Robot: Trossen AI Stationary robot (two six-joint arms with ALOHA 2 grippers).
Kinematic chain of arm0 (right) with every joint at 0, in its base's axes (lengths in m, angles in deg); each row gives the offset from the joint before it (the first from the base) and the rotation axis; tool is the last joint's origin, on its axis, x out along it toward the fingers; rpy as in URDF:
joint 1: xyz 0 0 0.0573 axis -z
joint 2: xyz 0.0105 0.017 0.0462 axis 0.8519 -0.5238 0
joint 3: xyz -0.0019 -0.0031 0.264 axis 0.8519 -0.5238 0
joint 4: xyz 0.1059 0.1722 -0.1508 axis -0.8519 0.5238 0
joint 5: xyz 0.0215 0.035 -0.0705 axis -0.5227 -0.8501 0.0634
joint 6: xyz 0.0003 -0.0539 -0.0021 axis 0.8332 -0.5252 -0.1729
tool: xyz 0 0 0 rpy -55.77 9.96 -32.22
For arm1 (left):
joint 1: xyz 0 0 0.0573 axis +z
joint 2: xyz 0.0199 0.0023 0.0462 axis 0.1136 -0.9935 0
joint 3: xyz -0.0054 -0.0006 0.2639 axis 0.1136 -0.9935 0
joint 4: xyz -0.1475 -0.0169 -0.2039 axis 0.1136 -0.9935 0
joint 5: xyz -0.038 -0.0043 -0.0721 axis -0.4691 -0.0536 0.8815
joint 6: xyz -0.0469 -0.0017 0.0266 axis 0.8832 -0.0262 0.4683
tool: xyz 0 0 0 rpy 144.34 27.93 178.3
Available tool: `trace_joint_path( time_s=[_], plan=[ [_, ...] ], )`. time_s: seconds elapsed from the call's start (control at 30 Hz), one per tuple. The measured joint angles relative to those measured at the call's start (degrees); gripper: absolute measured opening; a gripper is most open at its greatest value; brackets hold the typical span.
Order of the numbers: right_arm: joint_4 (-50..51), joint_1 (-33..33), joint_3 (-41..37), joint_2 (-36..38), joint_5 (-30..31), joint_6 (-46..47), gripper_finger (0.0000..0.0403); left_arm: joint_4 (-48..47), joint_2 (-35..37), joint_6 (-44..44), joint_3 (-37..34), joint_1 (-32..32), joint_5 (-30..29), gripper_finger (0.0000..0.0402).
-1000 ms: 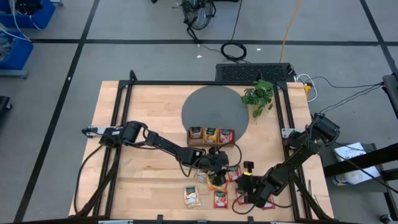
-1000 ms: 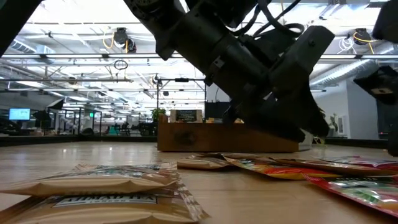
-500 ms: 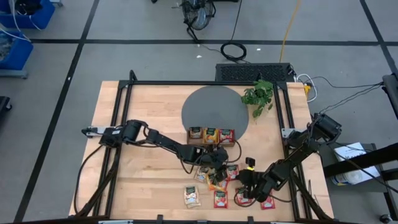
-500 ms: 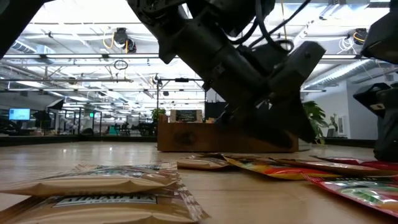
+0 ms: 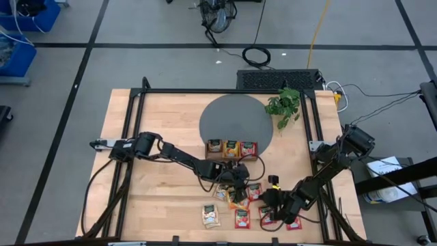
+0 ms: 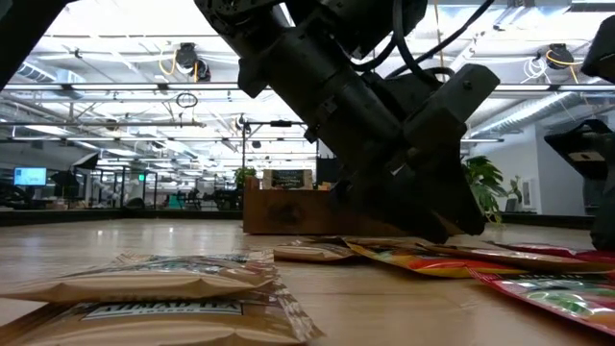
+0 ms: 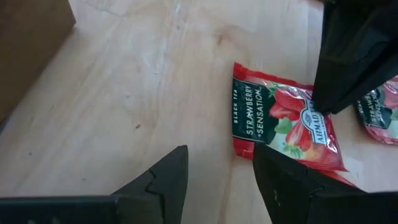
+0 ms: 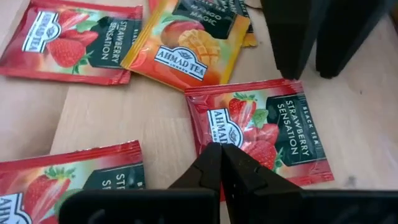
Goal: Pick & Place Tea
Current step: Put the red tea bag into the right wooden organizer
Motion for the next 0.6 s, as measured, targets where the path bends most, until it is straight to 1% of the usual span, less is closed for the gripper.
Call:
trace_joint_path(
  time_s=[0.17,0.37,0.5,0.6],
  plan=[
    [3.2,0.4,4.0,-0.3,-1.7,-4.3,0.0,-0.2,0.0,0.0,0.0,0.0,0.1,0.0182],
    [7.2,0.1,6.8,-0.3,-1.5,-3.8,0.0,-0.5,0.0,-0.2,0.0,0.0,0.1,0.0182],
    [7.9,-0.2,8.0,-0.2,-1.2,-3.6,0.0,-0.7,0.0,-0.3,0.0,0.0,0.1,0.0182],
    [8.8,-0.2,8.6,-0.2,-3.8,-3.3,0.0,-0.7,0.0,-0.7,0.0,0.0,0.1,0.0182]
  ],
)
